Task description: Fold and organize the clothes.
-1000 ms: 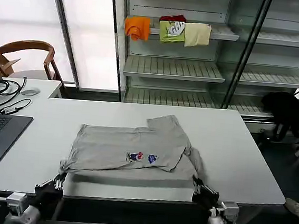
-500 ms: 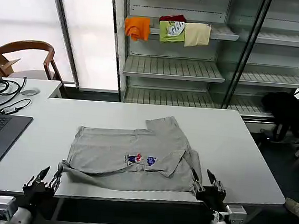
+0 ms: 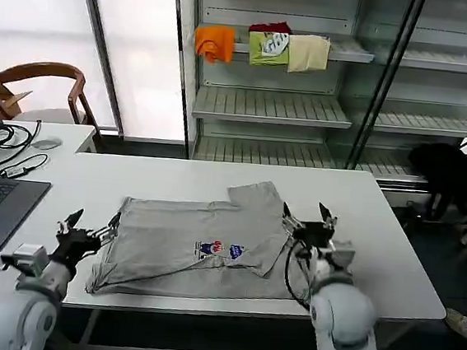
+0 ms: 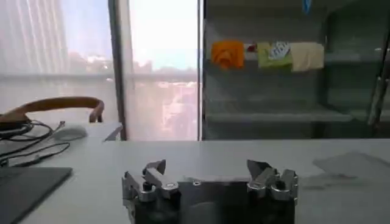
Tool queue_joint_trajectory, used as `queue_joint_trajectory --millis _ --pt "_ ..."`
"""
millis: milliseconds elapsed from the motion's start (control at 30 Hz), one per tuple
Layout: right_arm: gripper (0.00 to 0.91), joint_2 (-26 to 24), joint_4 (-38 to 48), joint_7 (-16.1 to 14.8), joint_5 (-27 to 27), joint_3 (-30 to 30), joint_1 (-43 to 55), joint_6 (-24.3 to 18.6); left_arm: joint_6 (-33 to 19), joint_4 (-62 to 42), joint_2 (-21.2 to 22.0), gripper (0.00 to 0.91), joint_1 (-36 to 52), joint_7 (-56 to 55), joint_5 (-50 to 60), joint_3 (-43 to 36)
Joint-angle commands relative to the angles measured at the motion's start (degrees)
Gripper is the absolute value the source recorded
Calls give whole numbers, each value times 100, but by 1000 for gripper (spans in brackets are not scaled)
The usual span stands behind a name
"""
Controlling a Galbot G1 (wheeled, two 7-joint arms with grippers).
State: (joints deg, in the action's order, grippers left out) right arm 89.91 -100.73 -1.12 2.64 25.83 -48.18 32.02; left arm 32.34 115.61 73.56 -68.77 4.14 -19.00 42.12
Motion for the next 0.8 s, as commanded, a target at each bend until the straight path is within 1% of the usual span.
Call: queue_joint_trajectory --millis 33,100,200,267,333,367,400,533,600,633,667,700,733,767,800 --pt "907 509 3511 -298 -559 38 2256 -252 69 -2157 -142 907 2016 159 270 -810" --pt "907 509 4149 -262 -604 20 2469 -416 73 -2752 -140 907 2343 243 498 -945" --pt "907 509 4682 -223 -618 -12 2684 -470 73 -3209 -148 907 2628 361 732 -1066" --pt "907 509 4931 -287 -566 -10 2794 -562 70 -3459 -142 907 2751 465 943 -1117" --pt "907 509 5062 -433 -381 14 2832 -618 68 -3664 -140 907 2817 524 1072 -1134" --pt "897 509 5072 -465 -371 12 2832 -633 67 -3735 -134 907 2853 566 1137 -1125" --pt "887 509 5121 -566 -378 16 2829 -682 67 -3787 -129 907 2867 574 1142 -1115" --pt "856 509 5169 -629 -406 26 2797 -696 64 -3961 -140 907 2927 612 1197 -1115" --pt "786 509 5171 -654 -455 11 2779 -704 65 -4037 -140 907 2950 614 1238 -1132" --pt "766 509 5134 -666 -483 -2 2760 -694 64 -4058 -139 907 2951 636 1260 -1128" --pt "736 509 5119 -671 -527 -13 2746 -684 65 -4059 -141 907 2944 639 1265 -1126" --pt "685 509 5100 -679 -542 -23 2731 -670 66 -4053 -147 907 2935 625 1280 -1129" --pt "484 509 5076 -684 -563 -32 2714 -669 65 -4062 -144 907 2930 635 1310 -1116" --pt "403 509 5061 -685 -591 -39 2704 -662 66 -4061 -151 907 2915 640 1308 -1110" --pt "212 509 5047 -702 -613 -45 2688 -662 66 -4065 -164 907 2905 631 1304 -1106"
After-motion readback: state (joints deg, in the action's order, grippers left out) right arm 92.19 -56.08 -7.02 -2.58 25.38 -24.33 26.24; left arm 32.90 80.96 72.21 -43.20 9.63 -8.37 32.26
